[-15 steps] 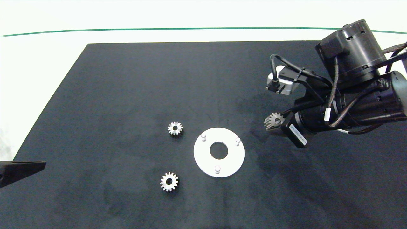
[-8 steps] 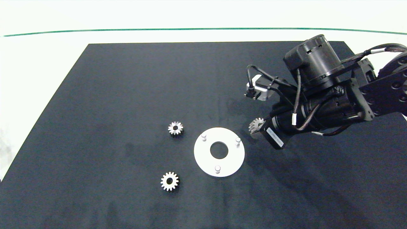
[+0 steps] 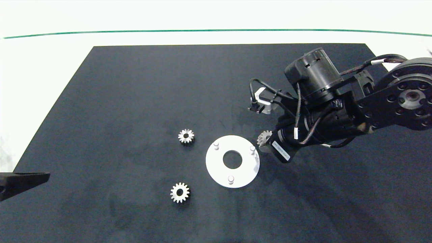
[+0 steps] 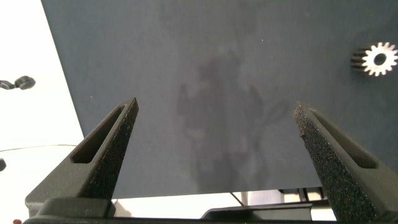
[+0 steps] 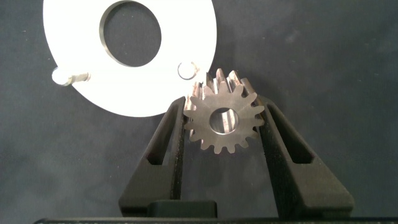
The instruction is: Install three planetary gears onto the carrier pins
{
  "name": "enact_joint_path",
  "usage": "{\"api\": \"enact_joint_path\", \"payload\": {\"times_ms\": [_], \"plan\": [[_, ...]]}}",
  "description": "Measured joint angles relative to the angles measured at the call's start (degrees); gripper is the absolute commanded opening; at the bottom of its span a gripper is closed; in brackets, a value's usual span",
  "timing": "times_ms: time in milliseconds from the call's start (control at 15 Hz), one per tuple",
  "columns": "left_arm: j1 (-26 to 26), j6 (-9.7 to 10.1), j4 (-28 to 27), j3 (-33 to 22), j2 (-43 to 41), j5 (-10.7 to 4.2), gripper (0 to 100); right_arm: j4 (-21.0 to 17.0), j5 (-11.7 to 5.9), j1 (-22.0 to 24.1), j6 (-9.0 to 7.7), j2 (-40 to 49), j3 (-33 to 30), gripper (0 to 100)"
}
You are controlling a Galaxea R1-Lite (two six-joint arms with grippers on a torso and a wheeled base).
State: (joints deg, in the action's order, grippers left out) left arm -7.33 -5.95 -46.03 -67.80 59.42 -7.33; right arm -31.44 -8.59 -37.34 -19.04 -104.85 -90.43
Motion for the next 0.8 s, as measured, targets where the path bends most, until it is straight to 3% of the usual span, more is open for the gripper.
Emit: {"api": "enact_joint_path", "payload": {"times_ms": [800], "plan": [[0.0,-0.05,0.0,-0.1,1.0,0.00,100,-0.8,-0.20,-0.4,0.06,-0.1,0.3,0]]}}
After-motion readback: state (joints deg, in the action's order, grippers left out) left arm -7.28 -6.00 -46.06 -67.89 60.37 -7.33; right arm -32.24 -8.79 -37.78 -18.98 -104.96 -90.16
